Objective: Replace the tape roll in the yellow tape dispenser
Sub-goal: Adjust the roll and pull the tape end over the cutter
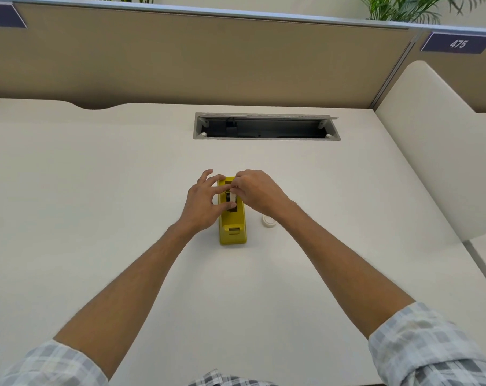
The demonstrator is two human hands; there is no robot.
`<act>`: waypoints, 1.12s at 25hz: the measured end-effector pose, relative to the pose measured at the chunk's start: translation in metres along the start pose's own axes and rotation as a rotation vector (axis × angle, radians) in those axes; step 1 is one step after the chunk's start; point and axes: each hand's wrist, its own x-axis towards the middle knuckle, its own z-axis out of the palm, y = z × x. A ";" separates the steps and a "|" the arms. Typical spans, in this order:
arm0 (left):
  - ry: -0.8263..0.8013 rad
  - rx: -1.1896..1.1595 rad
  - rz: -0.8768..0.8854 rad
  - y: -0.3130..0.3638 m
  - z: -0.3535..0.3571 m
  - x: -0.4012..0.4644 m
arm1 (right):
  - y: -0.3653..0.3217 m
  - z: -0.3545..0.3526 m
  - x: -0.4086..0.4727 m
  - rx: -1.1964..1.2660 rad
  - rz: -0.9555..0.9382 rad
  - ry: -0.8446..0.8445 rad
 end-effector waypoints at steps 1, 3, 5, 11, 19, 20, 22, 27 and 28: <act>-0.001 0.003 0.002 -0.001 0.000 0.000 | 0.001 0.000 0.000 0.014 0.006 -0.008; -0.007 0.013 0.011 -0.002 0.000 0.000 | 0.003 0.000 -0.003 0.026 -0.017 -0.019; -0.021 0.030 0.026 -0.003 0.000 0.000 | 0.005 0.001 -0.008 0.037 -0.044 -0.028; -0.053 0.013 0.056 -0.003 0.001 -0.002 | 0.007 0.008 -0.012 0.106 0.011 0.009; 0.005 0.037 0.050 -0.002 0.002 -0.004 | 0.008 0.014 -0.020 0.096 0.007 0.148; -0.012 0.083 0.058 -0.003 0.001 -0.003 | 0.009 0.015 -0.021 0.104 0.001 0.141; -0.037 0.129 0.072 -0.003 -0.001 -0.001 | 0.011 0.016 -0.022 0.117 0.004 0.130; 0.020 0.052 0.089 -0.001 -0.003 0.001 | 0.010 0.019 -0.020 0.113 0.013 0.126; 0.016 0.043 0.089 -0.002 -0.003 0.001 | 0.010 0.019 -0.020 0.102 0.010 0.127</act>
